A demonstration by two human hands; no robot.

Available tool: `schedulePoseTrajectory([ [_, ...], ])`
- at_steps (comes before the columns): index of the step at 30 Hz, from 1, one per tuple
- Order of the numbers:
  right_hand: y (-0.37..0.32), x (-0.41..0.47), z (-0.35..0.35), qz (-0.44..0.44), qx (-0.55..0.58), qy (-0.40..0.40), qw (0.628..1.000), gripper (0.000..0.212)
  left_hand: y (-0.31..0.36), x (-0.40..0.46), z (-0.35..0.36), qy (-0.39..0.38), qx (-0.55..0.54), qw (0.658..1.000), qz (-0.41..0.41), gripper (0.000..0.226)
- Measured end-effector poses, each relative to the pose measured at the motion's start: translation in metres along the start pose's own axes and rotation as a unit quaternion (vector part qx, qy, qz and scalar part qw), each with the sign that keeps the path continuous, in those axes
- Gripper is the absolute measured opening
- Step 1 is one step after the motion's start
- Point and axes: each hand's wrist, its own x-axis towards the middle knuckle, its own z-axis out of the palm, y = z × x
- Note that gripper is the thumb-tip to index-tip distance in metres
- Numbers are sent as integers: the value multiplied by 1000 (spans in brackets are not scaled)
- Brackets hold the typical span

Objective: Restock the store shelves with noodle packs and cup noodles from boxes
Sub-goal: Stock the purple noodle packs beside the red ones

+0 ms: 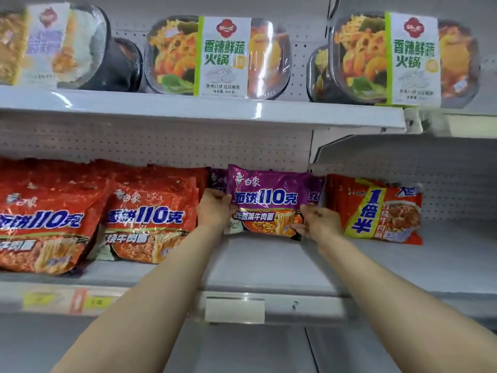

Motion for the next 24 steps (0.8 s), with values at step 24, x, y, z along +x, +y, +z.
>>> schedulePoseTrajectory([
  [24, 32, 84, 110, 60, 42, -16, 997, 18, -58, 82, 38, -60, 102, 993, 23, 57],
])
